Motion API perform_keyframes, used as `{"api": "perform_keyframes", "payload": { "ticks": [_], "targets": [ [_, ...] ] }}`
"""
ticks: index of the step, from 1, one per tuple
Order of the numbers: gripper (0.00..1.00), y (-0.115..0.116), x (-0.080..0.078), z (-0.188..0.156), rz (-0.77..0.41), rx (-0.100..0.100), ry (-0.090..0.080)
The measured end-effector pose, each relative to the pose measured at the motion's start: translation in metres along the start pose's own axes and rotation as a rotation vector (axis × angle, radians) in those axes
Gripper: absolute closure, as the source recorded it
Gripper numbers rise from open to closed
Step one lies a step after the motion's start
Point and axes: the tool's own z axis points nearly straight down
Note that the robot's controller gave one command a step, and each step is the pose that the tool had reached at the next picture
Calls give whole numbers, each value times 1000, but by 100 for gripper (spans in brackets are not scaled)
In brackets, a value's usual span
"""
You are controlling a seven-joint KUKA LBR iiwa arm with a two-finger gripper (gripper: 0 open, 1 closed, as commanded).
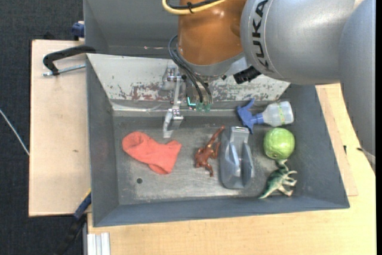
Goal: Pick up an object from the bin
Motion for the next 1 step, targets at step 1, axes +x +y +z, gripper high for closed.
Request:
{"api": "perform_keyframes", "payload": {
  "ticks": [1],
  "targets": [
    [0,-1,-2,-5,2,-1,-8]
  ]
}}
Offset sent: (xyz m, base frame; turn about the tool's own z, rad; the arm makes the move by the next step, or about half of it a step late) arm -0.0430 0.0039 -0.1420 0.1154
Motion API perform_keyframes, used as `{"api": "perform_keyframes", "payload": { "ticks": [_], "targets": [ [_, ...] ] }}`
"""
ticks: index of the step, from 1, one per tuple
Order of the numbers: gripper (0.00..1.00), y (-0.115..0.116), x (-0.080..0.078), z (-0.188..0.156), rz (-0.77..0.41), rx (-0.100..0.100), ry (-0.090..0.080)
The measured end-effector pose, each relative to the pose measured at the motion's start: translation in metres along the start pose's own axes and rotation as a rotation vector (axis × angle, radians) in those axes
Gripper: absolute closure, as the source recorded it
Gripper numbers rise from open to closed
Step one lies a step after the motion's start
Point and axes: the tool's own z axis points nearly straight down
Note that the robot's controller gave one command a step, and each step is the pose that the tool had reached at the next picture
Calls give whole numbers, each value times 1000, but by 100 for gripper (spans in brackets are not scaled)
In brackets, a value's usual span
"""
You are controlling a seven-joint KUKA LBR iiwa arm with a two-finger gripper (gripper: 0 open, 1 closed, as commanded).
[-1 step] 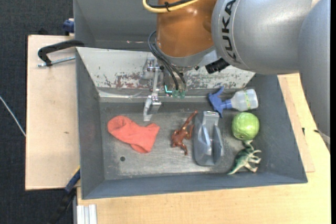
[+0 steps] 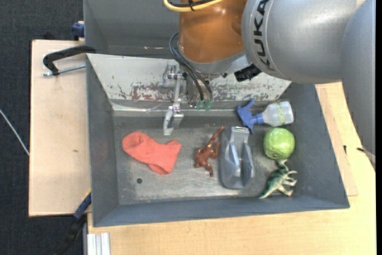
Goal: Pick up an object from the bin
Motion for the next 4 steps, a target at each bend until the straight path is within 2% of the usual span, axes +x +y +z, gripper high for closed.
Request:
{"api": "perform_keyframes", "payload": {
  "ticks": [1,2,3,4],
  "targets": [
    [0,2,20,66,52,-1,-3],
    [0,1,30,99,78,2,7],
    [0,10,41,70,228,-1,-2],
    [0,18,46,138,254,-1,-2]
  ]
}}
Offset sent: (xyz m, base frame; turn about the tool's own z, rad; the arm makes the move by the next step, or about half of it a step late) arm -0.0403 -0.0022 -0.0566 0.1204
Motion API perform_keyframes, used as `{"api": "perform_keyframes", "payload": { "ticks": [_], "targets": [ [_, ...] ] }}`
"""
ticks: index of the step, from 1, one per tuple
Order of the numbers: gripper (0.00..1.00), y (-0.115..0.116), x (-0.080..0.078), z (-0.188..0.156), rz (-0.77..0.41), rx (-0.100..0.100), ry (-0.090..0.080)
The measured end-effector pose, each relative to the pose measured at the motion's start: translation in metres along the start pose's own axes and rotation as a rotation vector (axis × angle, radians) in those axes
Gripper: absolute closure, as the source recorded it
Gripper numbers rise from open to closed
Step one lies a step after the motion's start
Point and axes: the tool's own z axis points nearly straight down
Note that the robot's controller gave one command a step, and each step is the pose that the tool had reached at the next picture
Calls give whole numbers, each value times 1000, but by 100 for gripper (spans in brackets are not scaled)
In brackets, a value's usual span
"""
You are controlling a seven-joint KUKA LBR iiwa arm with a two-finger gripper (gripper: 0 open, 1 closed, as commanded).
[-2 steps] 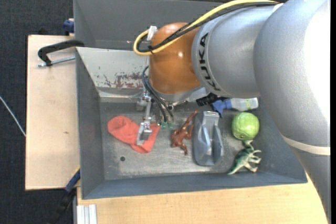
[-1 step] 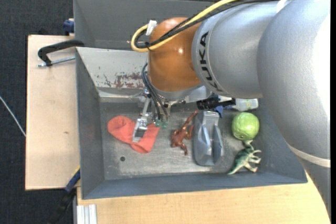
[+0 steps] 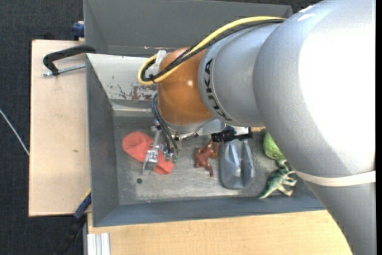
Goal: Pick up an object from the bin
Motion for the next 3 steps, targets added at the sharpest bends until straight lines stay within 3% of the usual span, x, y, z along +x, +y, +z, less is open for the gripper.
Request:
{"api": "perform_keyframes", "payload": {
  "ticks": [1,3],
  "targets": [
    [100,-1,0,-3,6,1,1],
    [100,-1,1,-6,6,3,3]
  ]
}}
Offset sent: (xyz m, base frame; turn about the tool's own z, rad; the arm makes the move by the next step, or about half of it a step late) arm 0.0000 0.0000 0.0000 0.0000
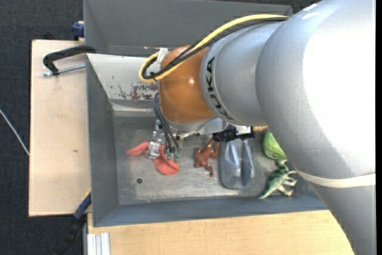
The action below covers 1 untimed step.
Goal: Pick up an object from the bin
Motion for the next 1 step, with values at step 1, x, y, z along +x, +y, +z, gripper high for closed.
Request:
{"api": "perform_keyframes", "payload": {
  "ticks": [1],
  "targets": [
    [100,0,0,-13,0,0,1]
  ]
}}
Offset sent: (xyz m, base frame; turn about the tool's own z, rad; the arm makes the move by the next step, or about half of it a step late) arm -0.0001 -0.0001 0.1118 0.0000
